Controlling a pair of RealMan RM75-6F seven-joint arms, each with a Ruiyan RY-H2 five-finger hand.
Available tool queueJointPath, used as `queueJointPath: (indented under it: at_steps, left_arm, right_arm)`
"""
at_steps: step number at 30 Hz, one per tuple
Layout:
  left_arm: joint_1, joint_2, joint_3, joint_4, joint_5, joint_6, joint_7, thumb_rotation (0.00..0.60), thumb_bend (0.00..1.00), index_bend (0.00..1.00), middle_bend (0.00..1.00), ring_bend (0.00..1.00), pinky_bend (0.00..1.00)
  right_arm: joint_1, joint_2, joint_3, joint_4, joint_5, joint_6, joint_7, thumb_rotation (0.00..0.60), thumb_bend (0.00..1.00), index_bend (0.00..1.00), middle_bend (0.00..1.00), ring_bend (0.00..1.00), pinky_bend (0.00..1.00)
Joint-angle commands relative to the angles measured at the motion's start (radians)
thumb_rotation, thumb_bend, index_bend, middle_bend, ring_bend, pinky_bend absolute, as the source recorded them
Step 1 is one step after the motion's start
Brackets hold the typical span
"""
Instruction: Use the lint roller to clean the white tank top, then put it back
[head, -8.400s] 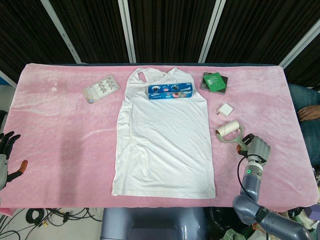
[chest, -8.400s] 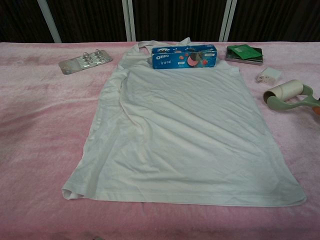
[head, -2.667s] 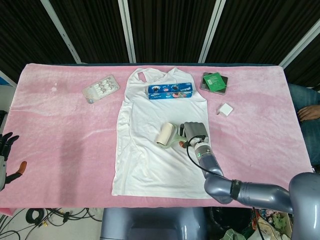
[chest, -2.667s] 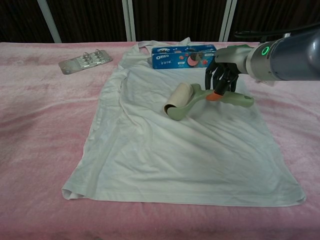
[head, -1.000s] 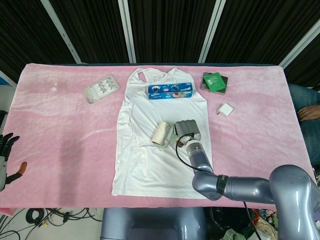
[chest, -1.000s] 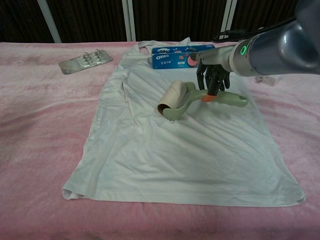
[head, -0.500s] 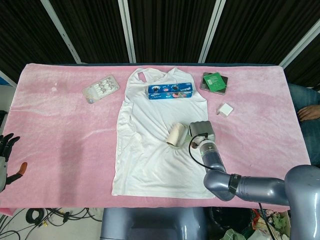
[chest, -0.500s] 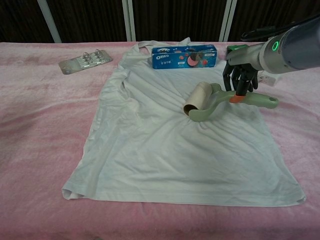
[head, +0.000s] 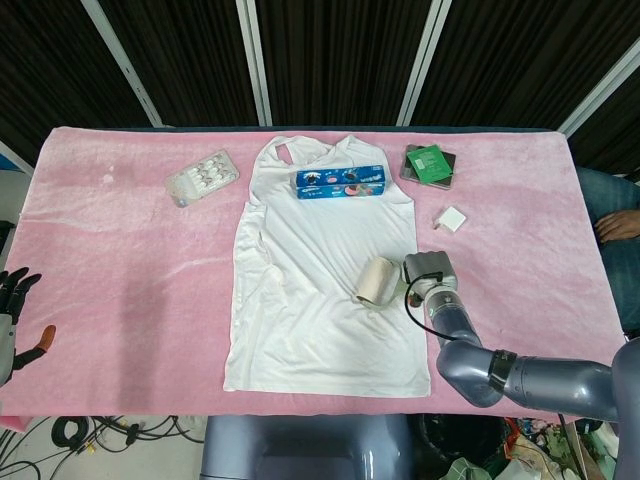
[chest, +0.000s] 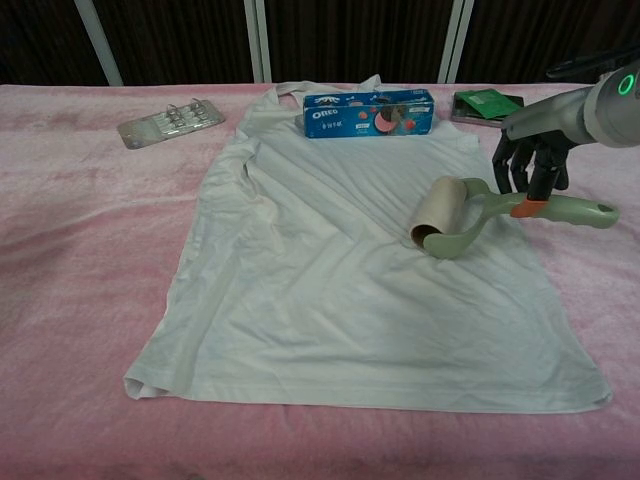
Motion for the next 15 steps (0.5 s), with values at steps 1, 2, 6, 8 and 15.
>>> queueJointPath:
  at_steps: [1, 2, 6, 8, 15]
  left_arm:
    - [0.000, 0.000, 0.000, 0.000, 0.000, 0.000, 0.001, 0.600, 0.32, 0.15, 0.09, 0.04, 0.00]
    - [0.000, -0.001, 0.000, 0.000, 0.000, -0.001, 0.001, 0.600, 0.32, 0.15, 0.09, 0.04, 0.00]
    - [0.000, -0.002, 0.000, 0.000, 0.000, 0.000, 0.002, 0.600, 0.32, 0.15, 0.09, 0.04, 0.00]
    - [0.000, -0.002, 0.001, 0.000, 0.001, -0.001, 0.003, 0.600, 0.32, 0.15, 0.09, 0.04, 0.00]
    - [-0.001, -0.004, 0.000, 0.001, 0.001, -0.001, 0.004, 0.600, 0.32, 0.15, 0.09, 0.04, 0.00]
  right_arm:
    - [-0.007, 0.017, -0.010, -0.004, 0.000, -0.014, 0.009, 0.600, 0.59, 0.91, 0.72, 0.67, 0.44]
    - [-0.010, 0.022, -0.011, -0.004, -0.001, -0.020, 0.015, 0.600, 0.59, 0.91, 0.72, 0.67, 0.44]
    - [-0.011, 0.034, -0.015, -0.001, -0.001, -0.038, 0.026, 0.600, 0.58, 0.91, 0.72, 0.67, 0.44]
    - [-0.010, 0.039, -0.011, -0.002, -0.001, -0.052, 0.034, 0.600, 0.58, 0.91, 0.72, 0.67, 0.44]
    - [0.012, 0.025, -0.009, 0.017, 0.010, -0.091, 0.047, 0.600, 0.59, 0.91, 0.72, 0.67, 0.44]
